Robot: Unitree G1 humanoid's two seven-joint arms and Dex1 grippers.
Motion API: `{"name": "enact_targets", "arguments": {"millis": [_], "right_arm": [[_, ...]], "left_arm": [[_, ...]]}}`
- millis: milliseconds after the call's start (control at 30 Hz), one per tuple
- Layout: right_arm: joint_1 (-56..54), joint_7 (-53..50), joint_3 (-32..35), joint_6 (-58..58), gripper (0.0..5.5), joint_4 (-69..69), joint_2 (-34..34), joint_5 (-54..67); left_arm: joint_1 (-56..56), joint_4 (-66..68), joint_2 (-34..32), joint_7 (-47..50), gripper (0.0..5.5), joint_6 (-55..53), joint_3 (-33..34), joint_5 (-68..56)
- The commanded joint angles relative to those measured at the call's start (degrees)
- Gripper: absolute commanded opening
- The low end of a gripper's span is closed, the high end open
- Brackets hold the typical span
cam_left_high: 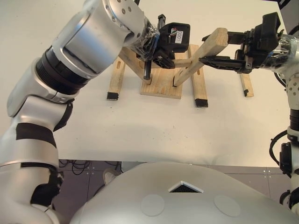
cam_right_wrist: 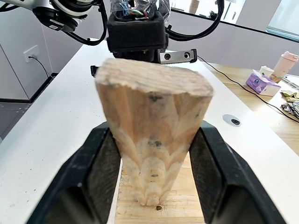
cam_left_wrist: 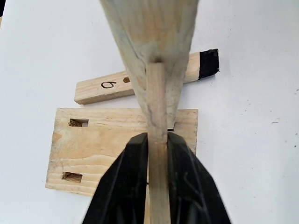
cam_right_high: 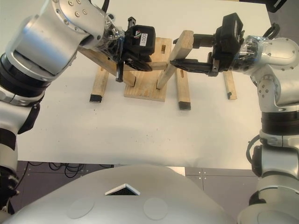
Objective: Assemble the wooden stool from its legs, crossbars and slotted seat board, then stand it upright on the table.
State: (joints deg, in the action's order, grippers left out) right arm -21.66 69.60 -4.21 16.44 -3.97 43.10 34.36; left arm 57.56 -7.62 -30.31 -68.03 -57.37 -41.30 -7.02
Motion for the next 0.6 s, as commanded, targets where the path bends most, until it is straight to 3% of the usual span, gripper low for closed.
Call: {"name": "enact_targets", "arguments": {"millis": [33,433,533,600], "right_arm": [[2.9,-3.1,-4.6,4.6,2.02,0.6,-3.1,-3.6],[-2.8,-6.5,-4.7,8.2,2.02,1.5,-8.8,-0.3],[-2.0,-5.6,-6.2,8.4,2.02,0.6,-8.3,-1.8],[-1.0,-4.8,-6.3,9.6,2.55,-0.6,-7.4,-1.7]], "left_arm": [[-13.6,9.3,4.3,-1.3,0.40,-11.5,-9.3,-5.3],[-13.8,10.1,5.4,-1.3,0.40,-15.5,-12.8,-5.7],[-13.7,11.0,7.7,-0.1,0.40,-13.9,-6.8,-6.6],[-12.5,10.3,8.5,0.0,0.40,-12.5,-1.7,-7.8]]}}
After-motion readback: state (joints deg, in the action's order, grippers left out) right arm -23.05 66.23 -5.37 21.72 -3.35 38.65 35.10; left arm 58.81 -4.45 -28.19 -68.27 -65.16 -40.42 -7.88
